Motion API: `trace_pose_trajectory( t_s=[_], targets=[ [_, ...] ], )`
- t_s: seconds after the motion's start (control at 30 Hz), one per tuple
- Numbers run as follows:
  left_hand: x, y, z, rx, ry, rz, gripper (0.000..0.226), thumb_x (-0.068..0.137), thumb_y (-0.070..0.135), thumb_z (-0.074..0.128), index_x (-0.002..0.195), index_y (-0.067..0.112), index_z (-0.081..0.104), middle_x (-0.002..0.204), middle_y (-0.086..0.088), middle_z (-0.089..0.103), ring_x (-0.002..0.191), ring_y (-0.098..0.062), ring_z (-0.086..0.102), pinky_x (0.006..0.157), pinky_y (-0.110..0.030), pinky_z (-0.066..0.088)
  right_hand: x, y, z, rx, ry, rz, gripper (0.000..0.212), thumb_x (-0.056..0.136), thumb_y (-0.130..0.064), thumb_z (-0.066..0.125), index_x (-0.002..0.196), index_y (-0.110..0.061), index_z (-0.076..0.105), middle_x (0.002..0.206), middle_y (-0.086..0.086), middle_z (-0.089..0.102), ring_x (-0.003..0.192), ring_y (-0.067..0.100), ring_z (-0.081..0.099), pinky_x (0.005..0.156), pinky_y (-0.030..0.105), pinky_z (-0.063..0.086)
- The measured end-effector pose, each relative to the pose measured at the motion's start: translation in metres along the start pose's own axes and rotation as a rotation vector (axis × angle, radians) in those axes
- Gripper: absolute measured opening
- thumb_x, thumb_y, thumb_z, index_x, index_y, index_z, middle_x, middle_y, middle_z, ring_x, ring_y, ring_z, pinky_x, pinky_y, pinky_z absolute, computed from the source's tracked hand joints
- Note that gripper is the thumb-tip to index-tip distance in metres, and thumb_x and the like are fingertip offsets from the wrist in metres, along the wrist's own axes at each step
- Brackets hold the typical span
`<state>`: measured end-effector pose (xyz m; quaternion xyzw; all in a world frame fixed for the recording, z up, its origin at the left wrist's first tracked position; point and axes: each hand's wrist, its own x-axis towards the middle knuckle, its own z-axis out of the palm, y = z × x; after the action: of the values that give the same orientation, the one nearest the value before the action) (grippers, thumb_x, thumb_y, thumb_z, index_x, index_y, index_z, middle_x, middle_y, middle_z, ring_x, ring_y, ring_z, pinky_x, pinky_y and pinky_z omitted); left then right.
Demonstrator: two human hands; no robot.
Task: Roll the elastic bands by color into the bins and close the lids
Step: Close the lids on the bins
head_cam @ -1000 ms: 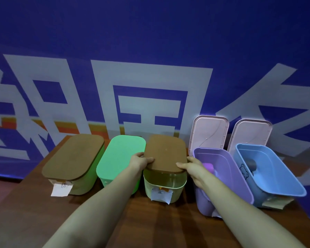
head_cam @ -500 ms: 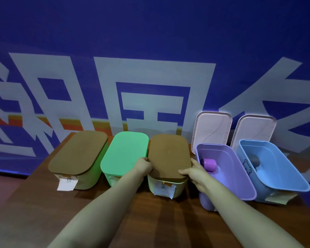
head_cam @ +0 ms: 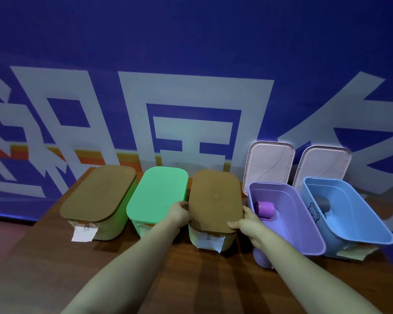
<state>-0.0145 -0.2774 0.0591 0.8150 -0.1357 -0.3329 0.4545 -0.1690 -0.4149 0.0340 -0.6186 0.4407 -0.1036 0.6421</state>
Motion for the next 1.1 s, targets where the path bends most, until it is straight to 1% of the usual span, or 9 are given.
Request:
trace_pose_trajectory(
  t_s=[0.13,0.37,0.53,0.63,0.73,0.8,0.93,1.0,1.1],
  targets=[
    [0.001,0.003,0.000,0.152,0.016,0.039,0.051,0.087,-0.004,0.057,0.136,-0.003,0.046,0.135,-0.016,0.054,0.124,-0.029,0.052,0.102,-0.031,0.042,0.001,-0.001,-0.002,-0.119,-0.012,0.029,0.063,0.077,0.004,0.072,0.132,-0.010,0.044,0.121,0.007,0.062,0.112,0.024,0.057,0.104,0.038,0.044],
    [-0.004,0.029,-0.001,0.742,-0.006,0.110,0.028,0.093,0.003,0.047,0.118,-0.002,0.058,0.123,-0.018,0.059,0.114,-0.032,0.057,0.090,-0.033,0.047,-0.001,-0.027,-0.001,-0.494,0.038,0.029,0.059,0.074,-0.008,0.078,0.126,-0.007,0.050,0.124,0.008,0.061,0.112,0.023,0.057,0.097,0.028,0.044],
    [-0.005,0.044,0.007,1.130,0.118,0.304,0.030,0.091,0.000,0.046,0.119,0.005,0.056,0.122,-0.013,0.056,0.115,-0.030,0.055,0.089,-0.035,0.047,0.013,-0.038,0.000,-0.718,0.111,-0.133,0.077,0.069,-0.022,0.080,0.136,-0.010,0.042,0.139,0.009,0.046,0.123,0.026,0.049,0.103,0.034,0.042],
    [0.008,0.041,0.012,1.113,0.058,0.379,0.037,0.092,0.006,0.044,0.129,0.005,0.046,0.134,-0.015,0.045,0.125,-0.030,0.044,0.099,-0.037,0.040,0.017,-0.037,0.001,-0.859,0.065,-0.196,0.086,0.083,-0.037,0.068,0.150,-0.009,0.022,0.158,0.010,0.017,0.145,0.025,0.020,0.116,0.038,0.025],
    [0.026,0.032,0.016,0.978,0.003,0.383,0.054,0.098,0.018,0.034,0.149,0.004,0.020,0.158,-0.014,0.015,0.146,-0.029,0.015,0.118,-0.038,0.022,0.022,-0.037,0.001,-0.980,0.087,-0.233,0.081,0.094,-0.052,0.045,0.153,-0.010,0.007,0.161,0.009,0.000,0.149,0.022,0.000,0.121,0.039,0.010],
    [0.034,0.028,0.018,0.984,-0.002,0.392,0.061,0.101,0.032,0.029,0.152,0.007,0.006,0.161,-0.010,0.001,0.148,-0.026,0.001,0.120,-0.038,0.010,0.025,-0.037,0.001,-1.070,0.067,-0.246,0.078,0.097,-0.055,0.032,0.152,-0.010,0.000,0.161,0.008,-0.006,0.149,0.021,-0.005,0.121,0.037,0.001],
    [0.043,0.025,0.021,1.115,0.019,0.366,0.071,0.098,0.052,0.021,0.153,0.011,0.001,0.161,-0.006,-0.005,0.148,-0.023,-0.010,0.118,-0.044,-0.008,0.033,-0.033,0.000,-1.189,0.012,-0.242,0.075,0.098,-0.056,0.021,0.152,-0.010,-0.005,0.160,0.007,-0.012,0.148,0.018,-0.012,0.118,0.036,-0.009],
    [0.045,0.024,0.023,1.118,0.013,0.353,0.073,0.097,0.054,0.021,0.153,0.010,0.001,0.161,-0.007,-0.005,0.148,-0.023,-0.010,0.117,-0.048,-0.009,0.037,-0.031,0.000,-1.220,0.017,-0.250,0.075,0.099,-0.055,0.020,0.152,-0.007,-0.005,0.160,0.009,-0.013,0.148,0.018,-0.013,0.119,0.036,-0.010],
    [0.046,0.024,0.020,1.080,-0.010,0.367,0.075,0.096,0.054,0.026,0.152,0.008,0.004,0.161,-0.008,-0.001,0.149,-0.023,-0.003,0.119,-0.051,-0.002,0.037,-0.024,0.003,-1.247,0.031,-0.291,0.074,0.099,-0.053,0.017,0.151,-0.005,-0.005,0.160,0.011,-0.012,0.147,0.019,-0.013,0.118,0.036,-0.012]
  ],
)
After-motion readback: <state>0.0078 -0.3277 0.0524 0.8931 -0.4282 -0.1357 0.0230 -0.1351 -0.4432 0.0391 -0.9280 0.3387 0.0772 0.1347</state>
